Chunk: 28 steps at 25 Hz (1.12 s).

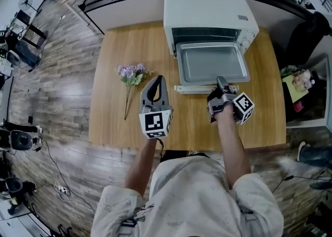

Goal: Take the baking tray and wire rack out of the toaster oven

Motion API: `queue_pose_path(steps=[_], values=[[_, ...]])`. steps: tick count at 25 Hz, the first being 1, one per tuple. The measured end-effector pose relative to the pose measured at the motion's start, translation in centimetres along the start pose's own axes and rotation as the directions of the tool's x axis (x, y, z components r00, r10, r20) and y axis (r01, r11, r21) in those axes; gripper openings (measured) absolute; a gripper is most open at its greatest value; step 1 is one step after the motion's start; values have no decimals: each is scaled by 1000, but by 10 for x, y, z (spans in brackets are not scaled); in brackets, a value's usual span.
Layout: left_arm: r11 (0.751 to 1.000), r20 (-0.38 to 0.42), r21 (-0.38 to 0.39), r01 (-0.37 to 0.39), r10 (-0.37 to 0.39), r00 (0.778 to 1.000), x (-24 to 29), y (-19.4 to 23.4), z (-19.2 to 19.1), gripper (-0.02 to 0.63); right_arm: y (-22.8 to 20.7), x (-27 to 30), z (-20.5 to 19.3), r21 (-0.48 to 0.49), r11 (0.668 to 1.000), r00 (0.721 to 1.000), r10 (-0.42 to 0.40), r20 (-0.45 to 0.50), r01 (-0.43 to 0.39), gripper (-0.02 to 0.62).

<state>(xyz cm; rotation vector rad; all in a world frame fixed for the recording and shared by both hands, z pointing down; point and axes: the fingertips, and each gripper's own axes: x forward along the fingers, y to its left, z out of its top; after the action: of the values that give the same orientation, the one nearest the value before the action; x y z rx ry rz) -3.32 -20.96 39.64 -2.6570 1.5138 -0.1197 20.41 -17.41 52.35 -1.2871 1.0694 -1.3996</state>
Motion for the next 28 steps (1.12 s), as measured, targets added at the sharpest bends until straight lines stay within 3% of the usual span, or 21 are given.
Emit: queue_pose_path(steps=[6, 17, 28], values=[[999, 13, 2, 37, -37, 999, 3, -18, 4, 15, 6, -18, 9, -49, 998, 1000, 28, 13, -27, 87], [980, 23, -2, 200, -200, 980, 24, -80, 8, 15, 1, -81, 67, -86, 996, 989, 38, 145, -25, 89], [926, 31, -8, 378, -378, 925, 44, -169, 11, 15, -26, -173, 151, -24, 1000, 924, 2, 383, 8, 89]])
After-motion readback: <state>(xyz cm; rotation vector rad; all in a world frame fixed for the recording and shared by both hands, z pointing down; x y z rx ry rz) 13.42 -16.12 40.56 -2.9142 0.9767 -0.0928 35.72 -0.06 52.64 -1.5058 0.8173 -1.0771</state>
